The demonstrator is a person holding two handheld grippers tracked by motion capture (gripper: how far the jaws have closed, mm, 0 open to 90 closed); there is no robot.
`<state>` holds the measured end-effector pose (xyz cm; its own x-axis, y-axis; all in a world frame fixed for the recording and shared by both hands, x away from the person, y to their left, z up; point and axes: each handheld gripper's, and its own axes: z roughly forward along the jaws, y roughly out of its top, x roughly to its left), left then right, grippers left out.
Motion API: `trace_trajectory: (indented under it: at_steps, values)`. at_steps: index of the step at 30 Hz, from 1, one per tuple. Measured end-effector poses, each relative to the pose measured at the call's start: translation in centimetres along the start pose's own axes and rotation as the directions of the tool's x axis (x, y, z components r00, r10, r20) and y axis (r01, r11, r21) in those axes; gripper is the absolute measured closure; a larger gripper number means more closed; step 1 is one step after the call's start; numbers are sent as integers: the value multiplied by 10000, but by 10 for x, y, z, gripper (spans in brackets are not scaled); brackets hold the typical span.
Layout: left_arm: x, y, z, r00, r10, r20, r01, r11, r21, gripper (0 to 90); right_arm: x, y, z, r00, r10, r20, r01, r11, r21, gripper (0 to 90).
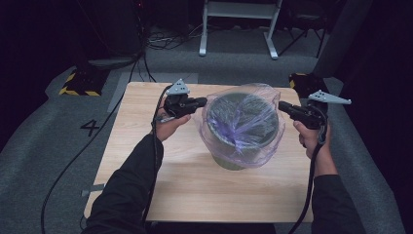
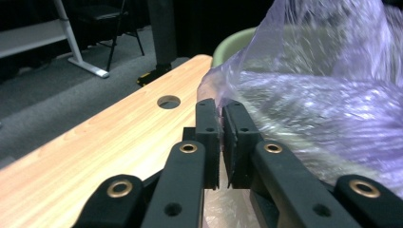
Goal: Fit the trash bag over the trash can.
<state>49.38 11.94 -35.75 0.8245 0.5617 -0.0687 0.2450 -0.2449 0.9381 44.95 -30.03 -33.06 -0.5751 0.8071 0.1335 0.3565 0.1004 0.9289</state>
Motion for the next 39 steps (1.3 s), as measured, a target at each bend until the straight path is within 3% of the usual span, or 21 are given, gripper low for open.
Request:
trace_trajectory:
  at_steps: [3,6,9,12,14,15,16,18,19,20,22,24,26,39]
  values:
    - [-2,3,-4,9994,292,-167,-293,9996,-56,827,4,2,-5,9999,-115,71,117,9997,-236,532]
    - [-4,4,-6,9994,310,-166,-313,9994,-164,789,10,6,-8,9997,-223,37,224,9988,-428,349]
    - [-6,5,-2,9998,215,-38,-216,9996,-189,520,20,10,-5,9984,-539,-149,534,9981,-321,233]
    - [-8,5,2,10000,-6,15,7,9998,-213,350,26,11,1,9966,-788,-236,787,9969,-46,202]
    - [-8,6,4,9999,-21,100,23,9998,-220,321,28,12,5,9953,-933,-244,938,9953,229,201]
    - [-9,6,5,9999,-41,168,44,9998,-174,330,28,12,7,9945,-983,-348,993,9946,286,206]
    - [-9,7,6,9995,68,309,-63,9999,-138,401,28,12,7,9947,-986,-301,996,9944,343,251]
    - [-9,8,7,9997,183,174,-182,9998,-56,510,27,13,7,9935,-1076,-360,1088,9936,314,406]
    - [-9,9,7,9991,252,335,-250,9997,-78,598,26,13,7,9930,-1119,-380,1130,9932,281,486]
    - [-9,10,7,9989,300,351,-299,9995,-50,658,25,13,7,9924,-1200,-285,1208,9923,269,585]
    - [-11,13,9,9983,528,231,-527,9986,-33,751,24,13,9,9918,-1264,-166,1269,9912,373,699]
    - [-11,15,10,9980,593,220,-593,9982,-19,838,22,13,10,9908,-1325,271,1313,9905,417,794]
    - [-10,17,13,9975,703,95,-704,9974,126,888,20,13,9,9914,-1292,216,1286,9913,291,877]
    - [3,11,29,9996,267,39,-266,9996,-122,898,0,3,22,9944,-647,841,611,9971,452,900]
